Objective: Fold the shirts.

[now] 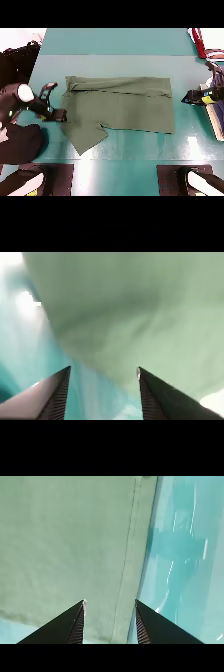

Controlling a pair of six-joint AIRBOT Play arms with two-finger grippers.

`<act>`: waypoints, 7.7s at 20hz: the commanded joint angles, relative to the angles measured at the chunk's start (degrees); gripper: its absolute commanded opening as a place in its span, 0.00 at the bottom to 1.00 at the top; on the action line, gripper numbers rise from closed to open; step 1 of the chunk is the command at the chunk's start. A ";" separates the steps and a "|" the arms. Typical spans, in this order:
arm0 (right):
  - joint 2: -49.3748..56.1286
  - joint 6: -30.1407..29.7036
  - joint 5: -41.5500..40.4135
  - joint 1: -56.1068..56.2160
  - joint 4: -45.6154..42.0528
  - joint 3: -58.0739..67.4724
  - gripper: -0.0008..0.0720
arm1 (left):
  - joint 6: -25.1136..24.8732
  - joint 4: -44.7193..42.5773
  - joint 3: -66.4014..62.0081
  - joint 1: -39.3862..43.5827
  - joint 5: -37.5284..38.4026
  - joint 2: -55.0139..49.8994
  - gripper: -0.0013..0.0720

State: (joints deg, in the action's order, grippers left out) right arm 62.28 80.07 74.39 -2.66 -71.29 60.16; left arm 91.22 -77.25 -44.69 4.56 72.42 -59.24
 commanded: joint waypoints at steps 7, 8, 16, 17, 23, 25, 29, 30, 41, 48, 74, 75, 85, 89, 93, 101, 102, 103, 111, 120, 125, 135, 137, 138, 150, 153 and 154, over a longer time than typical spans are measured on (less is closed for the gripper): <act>-8.15 -0.24 -0.90 -0.31 1.38 -4.90 0.51 | 6.93 12.59 19.21 -0.07 -13.46 8.76 0.70; -8.66 -0.26 -0.72 -0.31 1.31 -4.90 0.51 | 6.78 14.82 19.89 -0.04 -15.78 8.76 0.70; -10.64 -0.28 5.05 -0.31 0.24 -4.94 0.51 | 5.81 17.03 19.39 -0.07 -19.50 8.24 0.06; -10.64 -0.26 6.21 -0.31 -0.85 -4.94 0.51 | 5.57 16.94 18.64 -0.07 -18.71 8.24 0.05; -10.51 -0.26 5.75 -5.60 -2.73 -16.55 0.51 | -0.39 16.90 11.10 -0.04 -12.98 8.24 0.05; -9.07 -2.32 4.04 -11.41 1.90 -22.03 0.52 | -0.87 17.00 10.54 -0.07 -12.85 8.24 0.05; -0.11 -9.60 3.23 -21.31 18.51 -29.03 0.52 | -1.25 16.98 10.54 -0.07 -12.98 8.24 0.05; 1.99 -10.19 2.71 -21.90 20.37 -29.51 0.52 | -1.25 16.98 10.54 -0.07 -12.98 8.24 0.05; 9.51 -10.03 -1.51 -10.47 20.04 -24.81 0.07 | -1.27 16.79 10.51 -0.07 -12.57 8.26 0.05; -6.14 -9.77 10.12 -11.87 3.10 -24.81 0.04 | 2.19 9.33 10.10 -0.04 2.45 24.00 0.05; 25.07 -1.46 3.10 -3.56 6.36 19.58 0.43 | 0.00 11.26 -15.91 0.11 -26.93 -12.02 0.22; 27.21 -1.55 3.15 -4.11 8.76 21.53 0.63 | 0.42 11.26 -15.91 0.11 -27.54 -12.02 0.60; 30.95 -9.70 8.17 -15.58 15.10 14.40 0.88 | -5.90 13.33 -22.43 0.07 -13.86 -11.89 0.05; 33.83 -13.16 7.82 -17.86 21.46 10.73 0.86 | -5.90 15.39 -22.38 0.07 -13.57 -11.89 0.05; 37.38 -13.49 7.61 -13.09 22.29 10.80 0.80 | -5.79 16.33 -22.38 0.66 -12.66 -11.96 0.05; 36.94 -18.60 9.27 -6.75 22.34 15.45 0.04 | -3.06 17.22 -22.45 12.09 -14.80 -16.24 0.05; 35.41 -18.45 10.51 -6.14 22.29 17.40 0.04 | -3.08 18.21 -22.47 13.51 -16.17 -17.49 0.05; 33.51 -17.44 12.35 -5.49 22.29 19.56 0.04 | -3.10 19.65 -22.47 14.82 -18.12 -18.97 0.05; 18.78 -8.87 15.76 6.12 24.50 34.49 0.04 | -3.13 24.57 -39.23 24.72 -20.72 -38.99 0.05; 20.04 -6.49 13.42 17.68 31.15 44.50 0.04 | -2.49 23.32 -47.50 28.13 -18.45 -48.48 0.05; 20.04 -6.64 10.49 22.12 31.12 44.48 0.04 | -3.23 23.17 -50.58 26.12 -14.19 -48.24 0.05; 31.15 -11.52 -7.52 44.41 31.23 44.50 0.05 | -4.26 0.07 -55.91 0.37 -1.25 -23.91 0.05; 35.69 -13.03 -13.20 50.23 31.28 44.50 0.42 | -4.26 -1.77 -55.91 -4.26 -1.27 -19.23 0.05; 37.66 -13.42 -15.67 52.83 31.28 44.52 0.66 | -4.26 -1.86 -55.91 -6.21 -1.25 -17.40 0.05; 31.41 -6.12 -0.48 38.03 15.15 31.89 0.72 | -4.26 2.89 -55.74 -8.46 3.10 -14.80 0.05; 26.75 -3.96 -3.96 28.85 16.31 19.39 0.72 | -4.26 3.32 -55.74 -8.46 3.67 -14.80 0.05; 25.62 -3.96 -5.42 26.01 17.73 15.37 0.72 | -4.26 3.63 -55.71 -8.46 3.63 -14.80 0.05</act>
State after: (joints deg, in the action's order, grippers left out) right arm 91.53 74.43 71.05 30.81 -54.57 85.30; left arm 86.96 -74.48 -100.42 -3.88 75.40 -74.11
